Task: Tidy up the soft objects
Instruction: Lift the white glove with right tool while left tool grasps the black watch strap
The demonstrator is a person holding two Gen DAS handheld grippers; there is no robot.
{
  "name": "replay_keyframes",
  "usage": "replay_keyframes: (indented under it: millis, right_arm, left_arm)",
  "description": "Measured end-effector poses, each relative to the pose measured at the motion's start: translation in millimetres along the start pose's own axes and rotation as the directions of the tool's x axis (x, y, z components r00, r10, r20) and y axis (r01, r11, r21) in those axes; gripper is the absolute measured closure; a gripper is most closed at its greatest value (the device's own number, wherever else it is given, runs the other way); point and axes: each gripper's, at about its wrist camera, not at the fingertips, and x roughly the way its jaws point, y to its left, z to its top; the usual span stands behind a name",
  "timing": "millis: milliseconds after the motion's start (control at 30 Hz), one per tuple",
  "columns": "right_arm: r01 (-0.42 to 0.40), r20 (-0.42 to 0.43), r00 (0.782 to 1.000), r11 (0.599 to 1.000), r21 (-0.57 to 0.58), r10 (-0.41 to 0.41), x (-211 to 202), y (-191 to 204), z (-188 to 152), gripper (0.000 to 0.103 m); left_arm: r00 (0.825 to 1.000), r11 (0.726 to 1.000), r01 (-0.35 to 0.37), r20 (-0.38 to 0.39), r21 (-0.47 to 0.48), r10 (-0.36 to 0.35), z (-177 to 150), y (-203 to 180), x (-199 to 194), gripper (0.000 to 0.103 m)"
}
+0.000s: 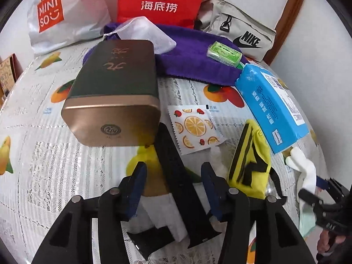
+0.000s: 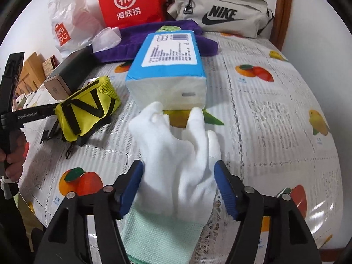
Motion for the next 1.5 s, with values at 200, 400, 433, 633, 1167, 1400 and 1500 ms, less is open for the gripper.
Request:
replay_keyframes:
  millis: [200,400,433,633,1167,1400,1500]
  right_arm:
    - [0.033,0.004,0.999,0.999,-0.034,-0.033,9.3,3.7,-4.4,0.03]
    - [0.035,0.008,0.999,0.998,-0.055,-0.035,9.2,3.2,-5.4,0.029]
    - [0.034,0.009,0.999,0.998,-0.053,-0.034,9.6,2.7,-5.2,0.027]
    - [0.033,0.025,0.999,0.998,-0.047,-0.032,14.0,5.1,-2.3,0.03]
    - [-0.029,0.093,0.995,0.996,-0.081,0.037,-13.8,14.8,-4.4,0.09]
    - [-0.028,0.132,0.99,0.995,-0.094,0.041,-35.2,17.4,1.8,0.09]
    - [-0.04,0.153,0.987,0.995,-0.095,0.054,-45.7,17.2,6.4,0.09]
  left_arm:
    - [0.99,0.987,-0.139,-0.009,0.084,0.14,-0.4,-14.8,6.1,0.081]
    - [0.989,0.99,-0.132,-0.068,0.046,0.135,-5.4,-0.6,-3.7,0.08]
    - [0.989,0.99,-0.13,-0.068,0.054,0.134,-5.7,-1.3,-3.6,0.076]
    - [0.985,0.982,-0.166,-0.023,0.094,0.169,-5.0,-8.9,1.7,0.082]
    - [0.996,0.996,-0.085,0.04,-0.006,0.085,-20.5,3.0,-31.1,0.084]
    - [0.993,0.996,-0.082,0.081,-0.036,0.085,-24.0,9.6,-56.0,0.084]
    - [0.992,0.996,-0.078,0.098,-0.043,0.082,-24.3,9.6,-64.9,0.084]
